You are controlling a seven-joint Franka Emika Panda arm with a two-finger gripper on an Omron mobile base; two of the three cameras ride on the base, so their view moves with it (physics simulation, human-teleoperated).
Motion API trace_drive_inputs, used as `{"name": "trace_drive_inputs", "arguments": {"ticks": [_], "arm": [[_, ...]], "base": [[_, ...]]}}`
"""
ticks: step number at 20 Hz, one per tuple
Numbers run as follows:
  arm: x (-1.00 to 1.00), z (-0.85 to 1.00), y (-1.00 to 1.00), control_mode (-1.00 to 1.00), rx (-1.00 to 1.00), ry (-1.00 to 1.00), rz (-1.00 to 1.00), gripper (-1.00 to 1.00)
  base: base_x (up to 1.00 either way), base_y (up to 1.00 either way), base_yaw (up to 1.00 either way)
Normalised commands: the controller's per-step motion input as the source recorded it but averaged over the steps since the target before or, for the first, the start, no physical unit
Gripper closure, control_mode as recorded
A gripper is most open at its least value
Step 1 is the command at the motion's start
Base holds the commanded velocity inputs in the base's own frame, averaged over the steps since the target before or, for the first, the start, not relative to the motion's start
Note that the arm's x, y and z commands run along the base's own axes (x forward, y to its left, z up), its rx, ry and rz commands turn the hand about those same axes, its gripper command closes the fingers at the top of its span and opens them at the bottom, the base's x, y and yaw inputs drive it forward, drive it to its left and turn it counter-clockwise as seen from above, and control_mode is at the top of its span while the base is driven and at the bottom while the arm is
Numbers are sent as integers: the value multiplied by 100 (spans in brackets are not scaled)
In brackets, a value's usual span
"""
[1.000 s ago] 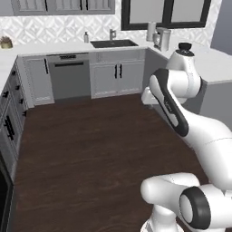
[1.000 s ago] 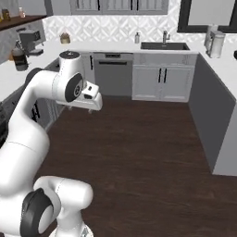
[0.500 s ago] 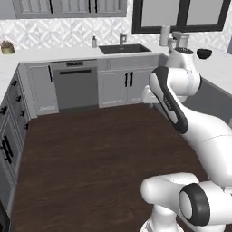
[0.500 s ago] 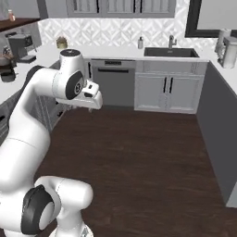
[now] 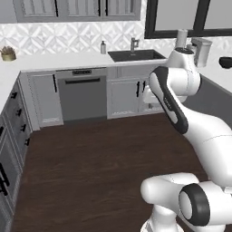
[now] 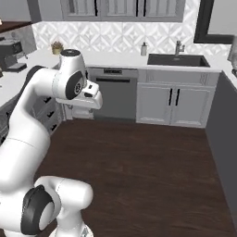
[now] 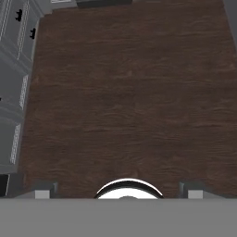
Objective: Navigate to the sink.
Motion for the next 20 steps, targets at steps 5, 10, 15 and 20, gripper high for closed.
{"name": "trace_drive_inputs", "arguments": {"ticks": [5,10,15,20], "arm": [[0,0,0,100,0,0,0,-100],[0,0,0,100,0,0,0,-100],[0,0,0,100,0,0,0,-100],[0,0,0,100,0,0,0,-100]], "base": [[100,-28,7],[100,-68,2],[100,-86,0],[100,-46,0]]}}
